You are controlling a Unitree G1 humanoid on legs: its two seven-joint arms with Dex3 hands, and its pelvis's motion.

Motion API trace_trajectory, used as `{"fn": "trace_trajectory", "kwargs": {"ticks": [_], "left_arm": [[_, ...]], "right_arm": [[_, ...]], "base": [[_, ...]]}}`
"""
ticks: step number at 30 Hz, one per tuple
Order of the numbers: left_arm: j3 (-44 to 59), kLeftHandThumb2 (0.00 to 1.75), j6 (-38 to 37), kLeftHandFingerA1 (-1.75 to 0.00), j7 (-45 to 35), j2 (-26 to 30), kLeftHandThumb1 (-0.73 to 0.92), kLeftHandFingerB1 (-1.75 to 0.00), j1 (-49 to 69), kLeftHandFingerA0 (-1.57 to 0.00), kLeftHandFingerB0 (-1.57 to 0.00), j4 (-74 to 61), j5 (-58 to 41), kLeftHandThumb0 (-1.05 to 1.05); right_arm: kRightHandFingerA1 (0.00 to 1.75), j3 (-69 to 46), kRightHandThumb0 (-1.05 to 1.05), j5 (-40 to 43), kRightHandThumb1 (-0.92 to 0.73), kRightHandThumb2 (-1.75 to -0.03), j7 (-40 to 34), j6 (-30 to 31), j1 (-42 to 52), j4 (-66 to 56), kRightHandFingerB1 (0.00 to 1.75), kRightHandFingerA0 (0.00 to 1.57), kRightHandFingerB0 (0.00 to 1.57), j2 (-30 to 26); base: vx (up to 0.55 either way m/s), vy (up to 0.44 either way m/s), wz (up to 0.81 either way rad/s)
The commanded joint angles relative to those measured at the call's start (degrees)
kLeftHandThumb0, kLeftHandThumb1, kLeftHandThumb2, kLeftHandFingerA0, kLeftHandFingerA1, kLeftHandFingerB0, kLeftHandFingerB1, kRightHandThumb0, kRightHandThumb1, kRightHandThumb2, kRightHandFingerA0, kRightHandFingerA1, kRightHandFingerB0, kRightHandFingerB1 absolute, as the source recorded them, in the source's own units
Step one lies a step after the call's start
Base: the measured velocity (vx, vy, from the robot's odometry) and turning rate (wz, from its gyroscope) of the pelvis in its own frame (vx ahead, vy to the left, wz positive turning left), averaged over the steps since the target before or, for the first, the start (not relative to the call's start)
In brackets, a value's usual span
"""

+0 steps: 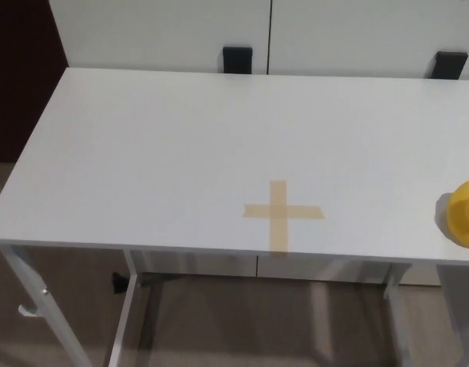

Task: The robot uses its right hand to push the yellow duck toy to the center of the white desk.

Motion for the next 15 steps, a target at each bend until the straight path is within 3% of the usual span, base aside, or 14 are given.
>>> {"fn": "trace_trajectory", "kwargs": {"ticks": [1,4,5,8,9,10,11,12,14,15], "left_arm": [[0.38,0.68,-0.39,-0.67,0.09,1.44,0.65,-0.6,-0.57,-0.83,-0.77,1.49,-0.37,-0.14],[0.17,0.67,-0.47,-0.66,-0.05,1.53,0.63,-0.59,-0.63,-0.83,-0.77,1.62,-0.14,-0.14],[0.44,0.64,-0.84,-0.69,-0.11,1.48,0.64,-0.6,-0.59,-0.85,-0.8,1.84,-0.4,-0.15],[0.97,0.64,-1.4,-0.69,-0.26,1.38,0.64,-0.6,-0.53,-0.85,-0.8,2.16,-0.89,-0.15],[0.9,0.66,-0.96,-0.69,-0.22,1.41,0.64,-0.6,-0.6,-0.84,-0.79,2.01,-0.82,-0.17],[0.9,0.66,-0.96,-0.69,-0.22,1.41,0.64,-0.6,-0.6,-0.84,-0.79,2.01,-0.82,-0.17],[0.77,0.67,-0.63,-0.69,0.0,1.27,0.63,-0.59,-0.85,-0.84,-0.78,1.87,-0.68,-0.18],[0.77,0.61,-0.53,-0.67,0.04,1.24,0.64,-0.57,-1.0,-0.85,-0.77,1.85,-0.69,-0.22],[0.79,0.61,-0.47,-0.67,0.05,1.22,0.64,-0.57,-1.09,-0.85,-0.77,1.84,-0.7,-0.22],[0.84,0.62,-0.48,-0.67,-0.01,1.29,0.63,-0.58,-1.14,-0.85,-0.79,1.94,-0.74,-0.19]], "right_arm": [[0.69,-4.32,-0.34,5.67,-0.67,-0.6,2.03,-4.08,-1.97,1.88,0.45,0.6,0.41,-1.79],[0.72,-6.56,-0.41,7.63,-0.69,-0.6,3.57,-3.58,-2.98,0.7,0.44,0.49,0.34,-2.53],[0.61,-7.99,-0.74,9.06,-0.59,-0.93,4.4,-1.65,-4.95,-2.04,0.51,0.1,0.05,-3.81],[0.61,-9.76,-0.74,10.92,-0.59,-0.93,5.35,1.27,-7.55,-5.89,0.51,0.1,0.05,-5.43],[0.56,-10.23,-0.76,11.42,-0.61,-1.01,4.91,3.26,-9.21,-9.28,0.45,0.0,0.05,-6.16],[0.56,-10.23,-0.76,11.42,-0.61,-1.01,4.91,3.26,-9.21,-9.28,0.45,0.0,0.05,-6.16],[0.52,-10.21,-0.87,11.38,-0.67,-1.04,4.1,5.91,-11.08,-12.56,0.42,0.01,0.08,-7.14],[0.56,-10.11,-0.87,11.76,-0.85,-0.66,3.38,7.3,-13.29,-15.41,0.41,0.01,0.1,-7.6],[0.56,-10.08,-0.87,12.09,-0.85,-0.66,2.82,8.5,-14.77,-17.75,0.41,0.01,0.1,-7.84],[0.65,-9.81,-0.9,12.44,-0.85,-0.67,2.26,9.52,-17.18,-19.81,0.5,0.0,0.12,-8.0]], "base": [[0.0,0.0,0.0],[0.0,0.0,0.0],[0.0,0.0,0.0],[0.0,0.0,0.0],[0.0,0.0,0.0],[0.0,0.0,0.0],[0.0,0.0,0.0],[0.0,0.0,0.0],[0.01,0.001,0.03],[0.0,0.0,0.0]]}}
